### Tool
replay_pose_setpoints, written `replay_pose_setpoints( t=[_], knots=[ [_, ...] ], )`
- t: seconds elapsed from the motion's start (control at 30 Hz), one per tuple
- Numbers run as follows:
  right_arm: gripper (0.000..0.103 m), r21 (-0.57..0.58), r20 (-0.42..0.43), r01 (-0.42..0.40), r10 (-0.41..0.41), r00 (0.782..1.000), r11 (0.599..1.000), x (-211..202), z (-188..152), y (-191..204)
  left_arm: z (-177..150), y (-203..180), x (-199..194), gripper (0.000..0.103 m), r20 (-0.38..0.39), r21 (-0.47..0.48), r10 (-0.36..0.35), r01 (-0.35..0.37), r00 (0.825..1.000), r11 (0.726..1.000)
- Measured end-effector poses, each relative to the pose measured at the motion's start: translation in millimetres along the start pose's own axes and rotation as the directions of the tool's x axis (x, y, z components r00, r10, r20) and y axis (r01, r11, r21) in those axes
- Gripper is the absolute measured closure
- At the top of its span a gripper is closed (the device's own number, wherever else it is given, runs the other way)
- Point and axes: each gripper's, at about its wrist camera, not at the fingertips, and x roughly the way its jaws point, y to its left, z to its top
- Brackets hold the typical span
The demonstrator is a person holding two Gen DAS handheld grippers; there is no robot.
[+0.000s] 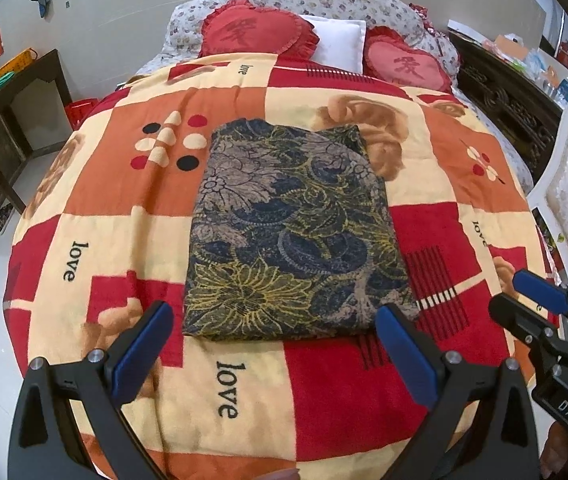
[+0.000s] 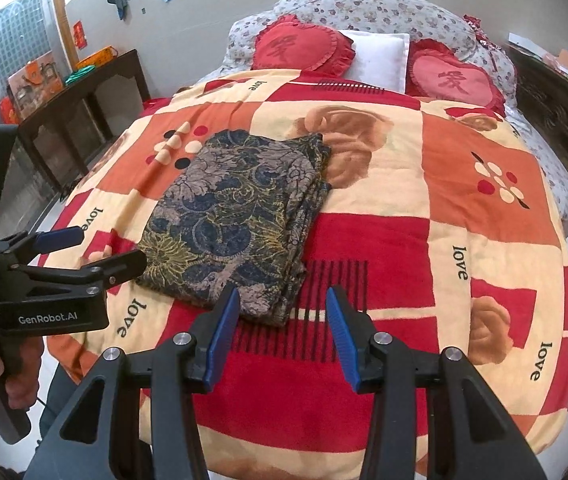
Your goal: Fold small clothes
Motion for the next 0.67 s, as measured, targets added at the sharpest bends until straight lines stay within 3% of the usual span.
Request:
replay_pose_setpoints(
  t=[0.4,0.57,0.67],
  knots=[
    [0.061,-0.006,-0.013,0.003,-0.004,1.0,1.0,5.0,1.1,5.0,-2.2,3.0,3.5,0.0,-0.009,0.002,-0.013,0.013,1.0,1.0],
    [0.061,-0.007,-0.01,0.004,-0.004,1.0,1.0,5.0,0.2,7.0,-4.2,1.3,-5.2,0.0,0.058,0.004,-0.021,0.021,0.998,1.0],
    [0.061,-0.008,-0.012,0.005,-0.005,1.0,1.0,5.3,0.1,7.0,-4.2,-2.1,-5.3,0.0,0.054,0.02,-0.032,0.03,0.998,0.999]
  ],
)
